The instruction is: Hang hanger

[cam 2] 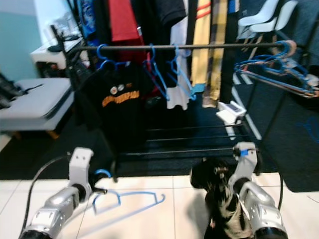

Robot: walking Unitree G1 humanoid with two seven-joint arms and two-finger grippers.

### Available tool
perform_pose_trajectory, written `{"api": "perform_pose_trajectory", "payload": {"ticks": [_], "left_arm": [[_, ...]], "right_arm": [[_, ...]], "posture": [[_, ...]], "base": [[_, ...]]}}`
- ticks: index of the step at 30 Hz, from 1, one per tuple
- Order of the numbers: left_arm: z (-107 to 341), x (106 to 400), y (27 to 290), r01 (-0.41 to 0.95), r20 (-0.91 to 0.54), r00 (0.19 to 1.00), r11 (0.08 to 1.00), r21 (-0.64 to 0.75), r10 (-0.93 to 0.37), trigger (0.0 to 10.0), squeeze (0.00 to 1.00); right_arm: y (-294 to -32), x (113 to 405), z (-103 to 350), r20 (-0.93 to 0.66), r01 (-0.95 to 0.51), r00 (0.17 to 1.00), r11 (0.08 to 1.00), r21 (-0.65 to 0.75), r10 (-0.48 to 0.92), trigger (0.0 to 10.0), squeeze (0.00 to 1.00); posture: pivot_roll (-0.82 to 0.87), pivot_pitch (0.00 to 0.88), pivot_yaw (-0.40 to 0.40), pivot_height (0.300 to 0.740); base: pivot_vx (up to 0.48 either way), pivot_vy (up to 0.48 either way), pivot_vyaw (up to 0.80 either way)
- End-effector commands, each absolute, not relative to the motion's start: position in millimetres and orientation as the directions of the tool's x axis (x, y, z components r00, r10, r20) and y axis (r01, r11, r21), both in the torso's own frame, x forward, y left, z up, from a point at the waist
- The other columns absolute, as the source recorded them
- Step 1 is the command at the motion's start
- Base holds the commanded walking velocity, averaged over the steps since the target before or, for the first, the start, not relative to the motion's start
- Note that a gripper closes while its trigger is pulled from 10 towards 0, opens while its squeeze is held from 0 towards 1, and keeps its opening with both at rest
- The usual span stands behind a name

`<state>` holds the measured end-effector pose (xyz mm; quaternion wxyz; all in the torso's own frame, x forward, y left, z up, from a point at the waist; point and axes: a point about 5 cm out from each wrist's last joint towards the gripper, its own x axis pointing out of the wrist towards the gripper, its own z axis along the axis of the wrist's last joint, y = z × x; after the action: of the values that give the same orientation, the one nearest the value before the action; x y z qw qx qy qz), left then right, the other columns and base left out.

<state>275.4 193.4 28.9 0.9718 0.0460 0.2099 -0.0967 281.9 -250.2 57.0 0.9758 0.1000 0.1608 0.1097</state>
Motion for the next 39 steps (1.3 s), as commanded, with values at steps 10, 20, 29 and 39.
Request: {"api": "perform_pose_trajectory", "payload": {"ticks": [10, 20, 29, 39], "left_arm": [[-35, 225, 225, 0.048, -0.632, 0.775, 0.995, 0.082, 0.015, 10.0, 0.00], [-55, 202, 241, -0.046, -0.705, 0.706, 0.998, 0.042, 0.062, 10.0, 0.00], [-61, 193, 245, -0.068, -0.732, 0.678, 0.997, 0.029, 0.067, 0.4, 0.00], [-66, 189, 246, -0.057, -0.765, 0.640, 0.997, 0.043, 0.070, 10.0, 0.00]], "right_arm": [[-241, 272, 35, -0.317, -0.209, 0.904, 0.942, 0.262, 0.288, 0.0, 0.02], [-246, 286, 51, -0.236, -0.237, 0.927, 0.944, 0.232, 0.290, 0.0, 0.02], [-251, 298, 70, -0.167, -0.253, 0.943, 0.947, 0.198, 0.287, 0.0, 0.02], [-244, 315, 106, -0.037, -0.344, 0.935, 0.928, 0.142, 0.352, 0.0, 0.02]], "posture": [[-0.02, 0.000, 0.019, 0.740], [-0.03, 0.000, 0.026, 0.740], [-0.04, 0.000, 0.019, 0.740], [-0.04, 0.000, 0.013, 0.740]], "base": [[0.000, 0.000, 0.72], [0.000, 0.000, 0.72], [0.000, 0.000, 0.72], [0.000, 0.000, 0.65]]}}
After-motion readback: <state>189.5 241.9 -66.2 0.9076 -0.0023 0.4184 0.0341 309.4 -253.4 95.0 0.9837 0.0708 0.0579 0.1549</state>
